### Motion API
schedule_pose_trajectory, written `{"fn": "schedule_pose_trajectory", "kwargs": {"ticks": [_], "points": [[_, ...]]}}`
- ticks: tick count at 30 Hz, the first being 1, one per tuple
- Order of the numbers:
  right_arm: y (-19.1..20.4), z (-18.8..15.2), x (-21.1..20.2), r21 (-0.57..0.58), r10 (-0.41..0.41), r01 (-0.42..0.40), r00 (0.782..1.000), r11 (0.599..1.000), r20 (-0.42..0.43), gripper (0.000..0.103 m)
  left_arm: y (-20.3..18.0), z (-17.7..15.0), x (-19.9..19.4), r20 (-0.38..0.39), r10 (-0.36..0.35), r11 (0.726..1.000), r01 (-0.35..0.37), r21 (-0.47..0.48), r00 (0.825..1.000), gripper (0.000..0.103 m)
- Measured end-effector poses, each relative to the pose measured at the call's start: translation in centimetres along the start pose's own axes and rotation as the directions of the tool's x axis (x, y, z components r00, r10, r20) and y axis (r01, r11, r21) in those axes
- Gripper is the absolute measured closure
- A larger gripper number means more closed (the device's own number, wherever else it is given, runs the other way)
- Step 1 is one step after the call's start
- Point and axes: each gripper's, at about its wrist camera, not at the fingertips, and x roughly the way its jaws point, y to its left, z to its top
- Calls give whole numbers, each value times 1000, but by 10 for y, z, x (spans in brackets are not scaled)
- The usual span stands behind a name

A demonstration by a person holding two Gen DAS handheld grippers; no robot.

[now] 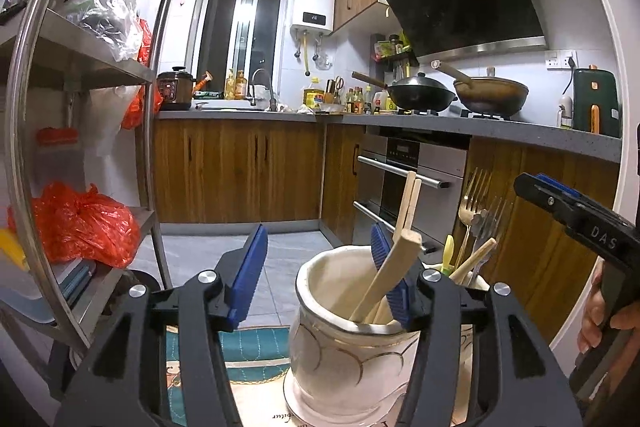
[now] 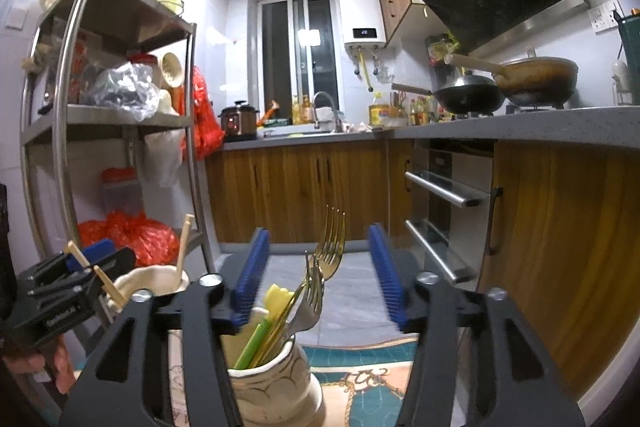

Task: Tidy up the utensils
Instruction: 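Drop chopstick in tall cup with left tool while right tool drops fork in short cup, then move both tools back down over the remaining utensils on the placemat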

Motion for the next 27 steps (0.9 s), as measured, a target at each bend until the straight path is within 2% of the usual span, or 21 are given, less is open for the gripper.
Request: {"fn": "schedule_pose_trajectory", "kwargs": {"ticks": [2, 4, 8, 11, 14, 17, 20, 27], "points": [[-1, 1, -1, 5, 1, -1, 1000, 1000, 4, 34, 1, 0, -3, 0, -1, 1000, 1, -5, 1000, 36], [-3, 3, -3, 11, 0, 0, 1000, 1000, 11, 29, 2, -1, -8, 10, -12, 1000, 12, -10, 1000, 34], [-8, 5, -6, 26, -5, 5, 1000, 1000, 23, 19, 6, 1, -25, 41, -43, 998, 45, -50, 998, 19], [-11, 6, -8, 39, -1, 0, 1000, 999, 23, 10, 5, 0, -38, 58, -67, 996, 70, -63, 996, 12], [-14, 6, -12, 53, -1, 0, 1000, 999, 15, 7, 0, -4, -50, 65, -76, 996, 79, -51, 995, 6], [-20, 4, -17, 77, -7, 7, 1000, 997, -1, 6, -5, -13, -57, 48, -86, 995, 88, -35, 995, 6], [-23, 0, -23, 100, -13, 15, 1000, 995, -17, 6, -10, -26, -58, 15, -62, 998, 62, 7, 998, 6], [-25, -24, -34, 76, -39, 47, 994, 996, -102, 5, -16, -50, -59, -75, -32, 998, 36, 51, 997, 6]]}}
